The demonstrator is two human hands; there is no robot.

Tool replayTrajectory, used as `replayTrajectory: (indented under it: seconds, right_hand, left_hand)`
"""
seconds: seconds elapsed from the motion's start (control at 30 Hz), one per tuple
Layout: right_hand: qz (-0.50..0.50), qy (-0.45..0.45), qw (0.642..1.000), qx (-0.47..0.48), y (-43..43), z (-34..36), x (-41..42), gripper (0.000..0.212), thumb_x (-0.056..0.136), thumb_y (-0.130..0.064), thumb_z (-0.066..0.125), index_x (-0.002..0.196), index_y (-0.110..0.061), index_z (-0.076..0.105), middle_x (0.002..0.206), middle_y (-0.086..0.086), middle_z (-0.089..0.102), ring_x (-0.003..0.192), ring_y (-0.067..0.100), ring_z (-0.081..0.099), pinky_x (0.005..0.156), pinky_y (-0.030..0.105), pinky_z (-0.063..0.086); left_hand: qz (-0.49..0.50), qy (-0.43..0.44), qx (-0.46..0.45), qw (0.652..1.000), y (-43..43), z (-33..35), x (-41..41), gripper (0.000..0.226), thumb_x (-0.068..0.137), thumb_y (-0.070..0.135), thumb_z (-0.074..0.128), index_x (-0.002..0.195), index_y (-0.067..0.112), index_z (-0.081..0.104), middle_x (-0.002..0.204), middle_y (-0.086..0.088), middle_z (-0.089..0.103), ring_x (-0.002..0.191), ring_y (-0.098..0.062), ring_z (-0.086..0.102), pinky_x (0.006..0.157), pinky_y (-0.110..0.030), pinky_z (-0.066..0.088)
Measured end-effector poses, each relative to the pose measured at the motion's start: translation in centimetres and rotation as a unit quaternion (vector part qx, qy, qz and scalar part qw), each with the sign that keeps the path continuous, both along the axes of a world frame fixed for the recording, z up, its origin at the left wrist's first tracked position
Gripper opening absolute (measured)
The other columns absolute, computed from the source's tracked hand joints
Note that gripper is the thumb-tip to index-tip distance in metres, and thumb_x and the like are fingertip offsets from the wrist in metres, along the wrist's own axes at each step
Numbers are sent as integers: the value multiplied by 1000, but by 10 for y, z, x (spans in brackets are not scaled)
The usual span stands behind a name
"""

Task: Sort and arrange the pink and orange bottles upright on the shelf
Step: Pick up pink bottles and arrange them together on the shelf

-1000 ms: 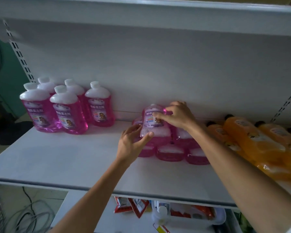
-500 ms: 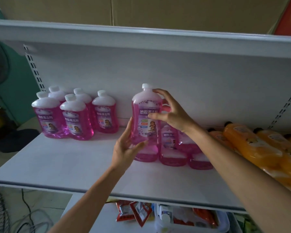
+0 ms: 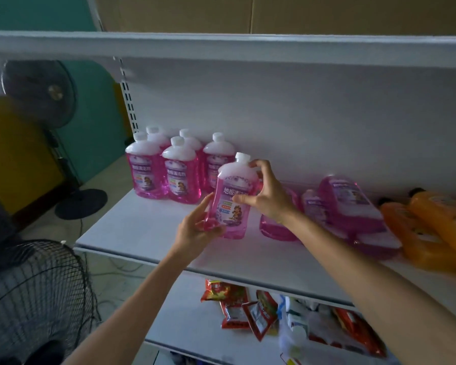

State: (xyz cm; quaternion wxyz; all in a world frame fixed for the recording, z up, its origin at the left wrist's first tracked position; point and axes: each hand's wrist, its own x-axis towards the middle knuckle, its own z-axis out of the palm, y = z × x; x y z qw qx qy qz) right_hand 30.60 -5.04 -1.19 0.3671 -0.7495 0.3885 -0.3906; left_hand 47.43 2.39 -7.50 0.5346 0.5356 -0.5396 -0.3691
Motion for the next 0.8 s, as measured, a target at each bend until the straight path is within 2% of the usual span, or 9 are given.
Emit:
replayTrajectory:
  seconds: [0.07,0.13,0.17,0.23,0.3,0.33,0.4,0.53,0.8]
  right_hand:
    - [-12,-10,1000,6,1,-8,7,73,69,-15,82,124,-16,33,96,-15,50,85,8,60,66,13,49]
    - [-29,-14,999,-1,1,-11,11,73,68,-18,83,124,-18,35,98,-13,52,92,15,60,75,23,51]
    - [-37,-10,999,-11,0,-11,14,74,68,-19,83,124,-17,35,100,-10,53,94,16,59,77,22,50]
    - [-49,5,998,-46,1,-12,20,74,68,-19,83,126,-14,37,107,-4,52,94,14,55,72,11,45]
    - [-58,23,995,-83,1,-13,27,74,68,-19,83,126,-11,38,113,-1,51,99,14,53,74,12,41]
    - [-63,31,992,-101,0,-14,32,74,67,-19,84,126,-10,39,116,1,52,103,15,52,79,16,40]
    - [-72,48,987,-132,-4,-17,40,74,66,-17,84,126,-9,41,124,6,52,109,18,49,85,21,37]
    - [-92,66,981,-160,-15,-20,51,74,68,-8,81,129,-6,40,132,11,46,118,22,46,88,13,30]
    - [-108,85,976,-169,-34,-20,60,77,66,-12,83,130,-6,40,130,9,50,117,24,48,91,18,35]
  left_hand:
    - [-1,-26,0,1000,3,0,8,87,72,-9,69,137,28,26,89,5,65,70,3,62,80,-29,55]
    - [8,-114,-7,993,3,4,14,83,74,3,73,136,32,27,100,1,67,81,-3,61,88,-30,51]
    - [23,-182,-4,983,3,7,17,80,75,12,74,138,32,29,108,-1,67,89,-7,60,89,-27,47]
    - [65,-301,2,951,2,7,24,75,76,34,73,140,28,34,120,1,63,104,-17,58,93,-32,41]
    - [88,-372,19,924,2,-1,32,74,71,56,62,136,27,41,123,3,62,114,-22,54,102,-39,32]
    - [93,-395,32,913,3,-7,36,73,68,59,55,133,28,44,124,4,61,115,-21,51,103,-39,29]
    - [89,-426,57,898,4,-14,42,65,69,58,51,127,29,50,128,4,56,118,-18,47,101,-35,25]
    - [71,-450,46,889,2,-17,48,60,67,59,41,116,31,61,130,7,53,119,-15,44,99,-33,23]
    - [79,-466,31,881,0,-21,48,50,76,57,42,114,32,62,129,8,53,119,-16,44,100,-35,23]
